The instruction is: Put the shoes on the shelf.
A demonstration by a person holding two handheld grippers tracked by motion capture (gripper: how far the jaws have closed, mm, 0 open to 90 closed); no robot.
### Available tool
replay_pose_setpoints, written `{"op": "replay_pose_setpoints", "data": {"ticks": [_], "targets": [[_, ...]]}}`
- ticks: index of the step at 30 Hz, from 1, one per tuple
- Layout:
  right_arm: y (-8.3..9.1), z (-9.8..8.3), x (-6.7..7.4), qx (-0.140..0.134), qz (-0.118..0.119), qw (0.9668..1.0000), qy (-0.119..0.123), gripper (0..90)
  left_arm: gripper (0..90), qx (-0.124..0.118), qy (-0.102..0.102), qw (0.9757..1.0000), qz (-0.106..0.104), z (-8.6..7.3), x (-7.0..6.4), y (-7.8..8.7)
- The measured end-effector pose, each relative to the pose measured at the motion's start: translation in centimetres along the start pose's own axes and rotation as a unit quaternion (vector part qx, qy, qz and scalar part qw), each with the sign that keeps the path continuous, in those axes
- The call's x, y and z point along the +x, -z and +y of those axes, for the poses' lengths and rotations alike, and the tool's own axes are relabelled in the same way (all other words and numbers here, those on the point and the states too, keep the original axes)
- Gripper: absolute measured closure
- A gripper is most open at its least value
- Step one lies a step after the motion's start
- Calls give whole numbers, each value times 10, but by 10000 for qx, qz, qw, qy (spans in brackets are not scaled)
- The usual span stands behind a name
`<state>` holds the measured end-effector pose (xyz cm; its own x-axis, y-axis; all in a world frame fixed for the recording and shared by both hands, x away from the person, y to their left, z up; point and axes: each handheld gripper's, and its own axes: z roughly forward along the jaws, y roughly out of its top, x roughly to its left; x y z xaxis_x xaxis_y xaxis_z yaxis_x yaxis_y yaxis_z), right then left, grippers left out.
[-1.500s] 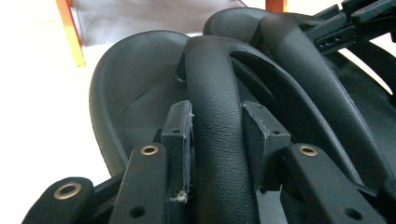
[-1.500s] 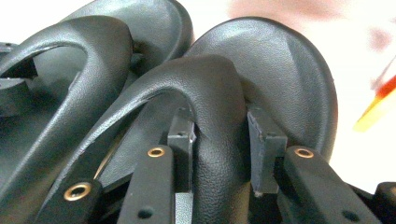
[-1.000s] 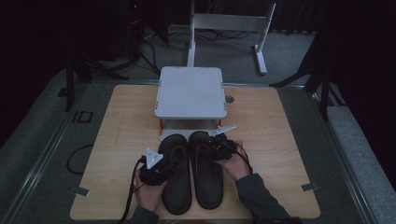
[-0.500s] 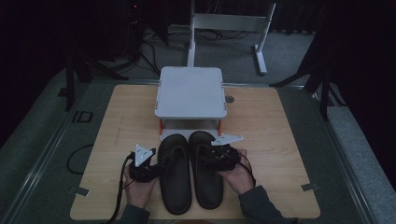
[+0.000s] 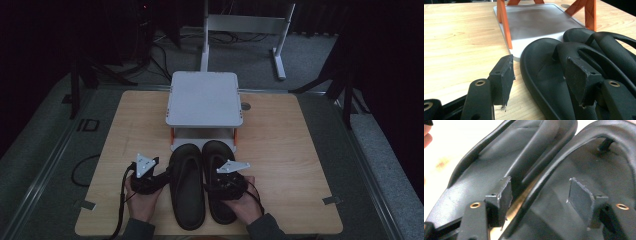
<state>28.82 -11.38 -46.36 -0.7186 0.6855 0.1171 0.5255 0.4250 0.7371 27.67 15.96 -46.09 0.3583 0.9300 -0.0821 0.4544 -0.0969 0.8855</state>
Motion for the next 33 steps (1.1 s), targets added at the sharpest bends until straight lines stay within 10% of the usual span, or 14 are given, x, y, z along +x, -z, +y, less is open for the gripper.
{"op": "replay_pose_setpoints", "data": {"ticks": [14, 33], "targets": [[-10, -4, 10, -216, -267, 9994, 62, 334, 391, -69, 30, 10000, 65, 0, 4, 2], [-17, -2, 26, -324, 32, 9995, -25, 285, 399, 147, -81, 9999, -37, -5, -1, -6]]}}
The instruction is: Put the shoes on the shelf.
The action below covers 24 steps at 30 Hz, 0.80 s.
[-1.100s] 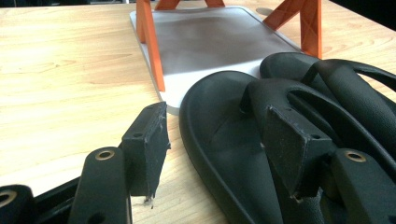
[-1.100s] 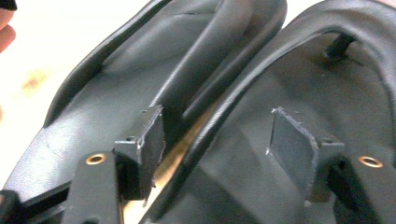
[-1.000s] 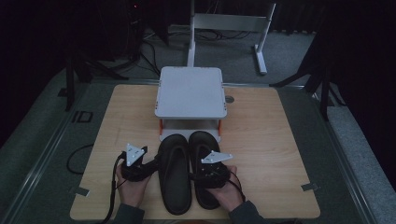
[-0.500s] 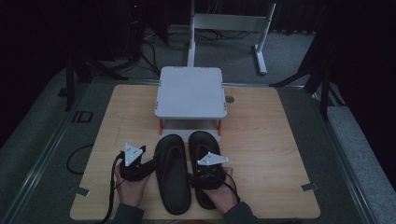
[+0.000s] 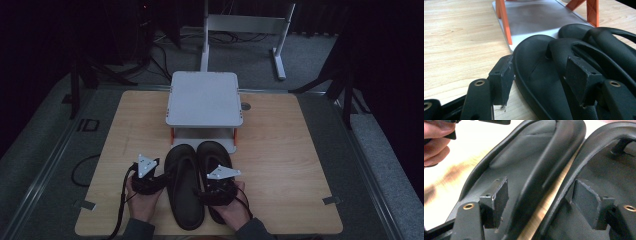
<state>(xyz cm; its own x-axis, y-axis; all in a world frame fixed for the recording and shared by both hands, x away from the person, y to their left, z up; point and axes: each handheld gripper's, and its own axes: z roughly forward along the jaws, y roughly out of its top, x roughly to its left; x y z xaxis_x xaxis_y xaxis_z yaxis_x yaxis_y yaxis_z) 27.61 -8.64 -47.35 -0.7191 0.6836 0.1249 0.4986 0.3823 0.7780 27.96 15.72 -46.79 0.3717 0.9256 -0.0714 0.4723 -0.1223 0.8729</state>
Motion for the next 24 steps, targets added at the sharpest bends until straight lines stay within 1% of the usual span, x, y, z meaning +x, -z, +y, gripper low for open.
{"op": "replay_pose_setpoints", "data": {"ticks": [2, 4, 6, 8, 9, 11, 13, 14, 16, 17, 19, 21, 22, 23, 24], "targets": [[-4, 1, 4, 3, -95, 9999, 107, 286, 399, 7, -5, 10000, -16, 0, 0, 0], [-7, 3, 6, -3, -155, 9998, 116, 295, 399, 14, 2, 10000, -27, 0, 0, 0], [-10, 5, 7, 3, -304, 9994, 159, 320, 400, 22, -2, 10000, -39, -1, 0, -1], [-12, 6, 6, 16, -423, 9989, 208, 386, 400, 21, -7, 10000, -58, -1, -1, -1], [-12, 7, 6, 9, -440, 9988, 197, 391, 400, 24, -4, 10000, -73, -1, -1, -1], [-13, 9, 4, -13, -399, 9991, 158, 399, 406, 30, -5, 10000, -83, -1, -1, -1], [-15, 11, 4, -59, -426, 9989, 160, 398, 411, 17, 19, 9999, -119, -1, -1, -1], [-16, 11, 3, -42, -424, 9990, 156, 389, 412, 22, 25, 9999, -130, -1, -1, -1], [-15, 12, 5, -12, -407, 9991, 118, 327, 422, 19, 33, 9998, -170, -1, -1, -1], [-13, 11, 7, -32, -409, 9990, 157, 310, 424, 22, 33, 9998, -197, -2, -1, -1], [-9, 5, 13, -2, -435, 9989, 191, 303, 439, 16, 29, 9997, -259, -2, -2, -1], [-9, -1, 17, 90, -440, 9987, 228, 307, 450, 21, 38, 9995, -301, -2, -3, -2], [-10, -4, 18, 121, -448, 9987, 217, 310, 463, 16, 53, 9993, -358, -2, -3, -2], [-12, -6, 19, 88, -489, 9985, 227, 324, 470, 18, 55, 9992, -401, -2, -3, -2], [-12, -6, 20, 50, -564, 9981, 262, 358, 471, 20, 45, 9990, -435, -2, -4, -2]]}}
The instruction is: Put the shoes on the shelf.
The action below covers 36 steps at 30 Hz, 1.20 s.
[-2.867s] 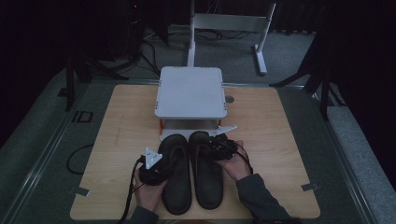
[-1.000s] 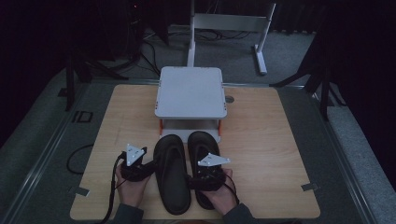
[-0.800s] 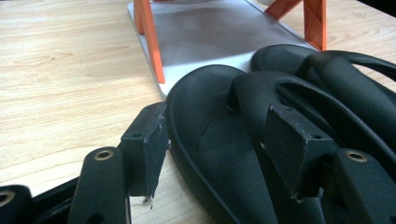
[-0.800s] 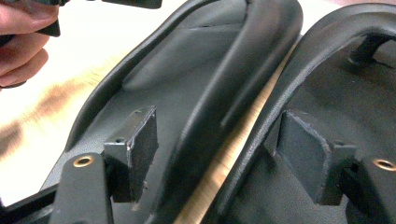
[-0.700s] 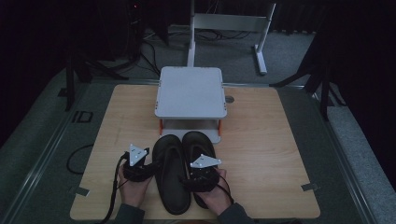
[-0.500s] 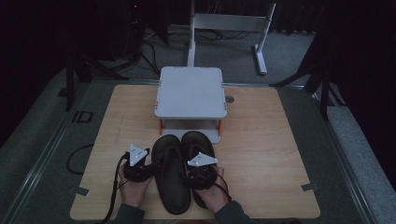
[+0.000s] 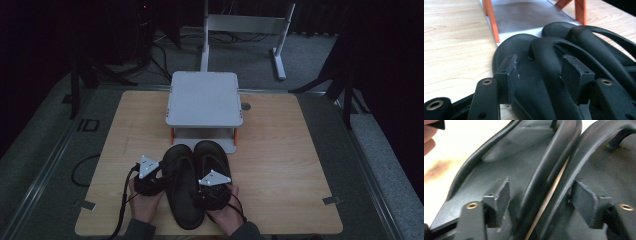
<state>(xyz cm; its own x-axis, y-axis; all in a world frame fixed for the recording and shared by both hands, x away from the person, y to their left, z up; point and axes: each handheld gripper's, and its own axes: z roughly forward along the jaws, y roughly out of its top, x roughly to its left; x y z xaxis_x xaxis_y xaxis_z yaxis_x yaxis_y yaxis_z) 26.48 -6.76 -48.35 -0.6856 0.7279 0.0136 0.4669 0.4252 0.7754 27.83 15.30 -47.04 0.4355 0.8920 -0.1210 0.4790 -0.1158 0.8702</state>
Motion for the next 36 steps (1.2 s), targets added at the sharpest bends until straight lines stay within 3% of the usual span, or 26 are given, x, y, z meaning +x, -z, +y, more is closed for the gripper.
{"op": "replay_pose_setpoints", "data": {"ticks": [2, 6, 15, 21, 29, 36], "targets": [[0, 2, -2, 4, -83, 10000, -37, 443, 470, 49, -59, 9999, -65, 0, -2, -2], [0, 2, -5, -8, -62, 10000, -64, 503, 462, 9, -220, 9998, -32, -1, -6, -3], [3, 4, -8, 71, 82, 9999, -38, 624, 452, -353, -98, 9993, -19, 7, 4, 15], [5, 1, -11, 109, -70, 9999, -49, 752, 452, -369, -39, 9993, 63, 6, 10, 18], [12, -2, -13, 92, -33, 10000, -18, 763, 452, -441, -22, 9990, 88, 7, 12, 21], [22, 3, -17, -142, -68, 9998, -129, 768, 452, -569, 56, 9981, 213, 9, 18, 28]]}}
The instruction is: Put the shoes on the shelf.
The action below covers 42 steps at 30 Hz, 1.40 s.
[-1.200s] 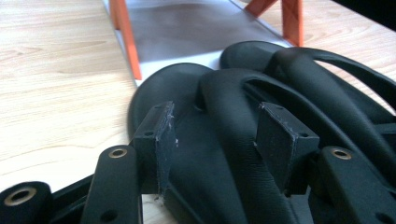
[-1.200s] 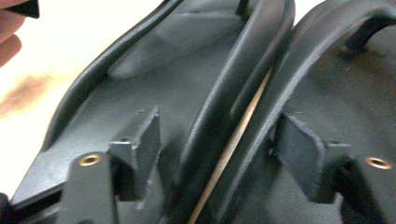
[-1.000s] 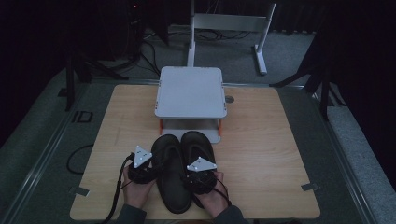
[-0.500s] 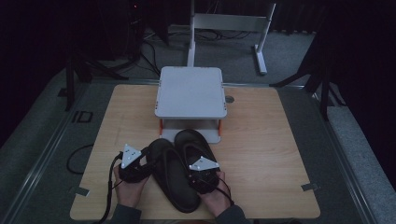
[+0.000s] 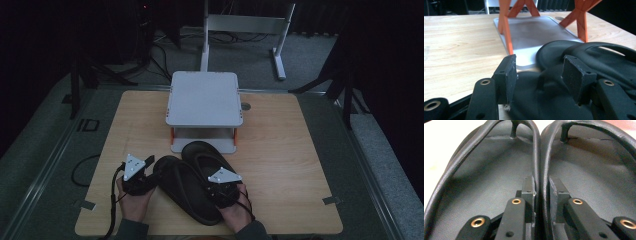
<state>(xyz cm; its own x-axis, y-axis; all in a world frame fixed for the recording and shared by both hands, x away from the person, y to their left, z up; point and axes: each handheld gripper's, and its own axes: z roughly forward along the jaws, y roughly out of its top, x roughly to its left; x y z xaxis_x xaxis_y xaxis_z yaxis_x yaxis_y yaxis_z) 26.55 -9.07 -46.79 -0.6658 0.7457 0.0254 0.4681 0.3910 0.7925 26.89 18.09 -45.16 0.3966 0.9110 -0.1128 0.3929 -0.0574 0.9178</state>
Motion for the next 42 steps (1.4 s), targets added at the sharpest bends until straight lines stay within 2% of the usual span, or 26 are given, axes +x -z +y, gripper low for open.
{"op": "replay_pose_setpoints", "data": {"ticks": [6, 10, 16, 23, 31, 42], "targets": [[1, 9, -14, -164, -242, 9993, -221, 768, 452, -20, 34, 9999, 93, 0, 6, 4], [-4, 17, -24, -284, -432, 9979, -385, 768, 452, -3, 47, 9999, 135, -1, 9, 5], [-13, 24, -39, -422, -725, 9937, -742, 768, 451, 30, 69, 9998, 183, -3, 14, 6], [-17, 28, -48, -515, -960, 9900, -893, 767, 451, 43, 77, 9997, 228, -5, 17, 8], [-29, 34, -44, -580, -1266, 9848, -1039, 766, 452, 74, 77, 9997, 225, -6, 18, 7], [-48, 50, -28, -801, -1775, 9717, -1340, 765, 452, 63, 112, 9997, 228, -8, 21, 10]]}}
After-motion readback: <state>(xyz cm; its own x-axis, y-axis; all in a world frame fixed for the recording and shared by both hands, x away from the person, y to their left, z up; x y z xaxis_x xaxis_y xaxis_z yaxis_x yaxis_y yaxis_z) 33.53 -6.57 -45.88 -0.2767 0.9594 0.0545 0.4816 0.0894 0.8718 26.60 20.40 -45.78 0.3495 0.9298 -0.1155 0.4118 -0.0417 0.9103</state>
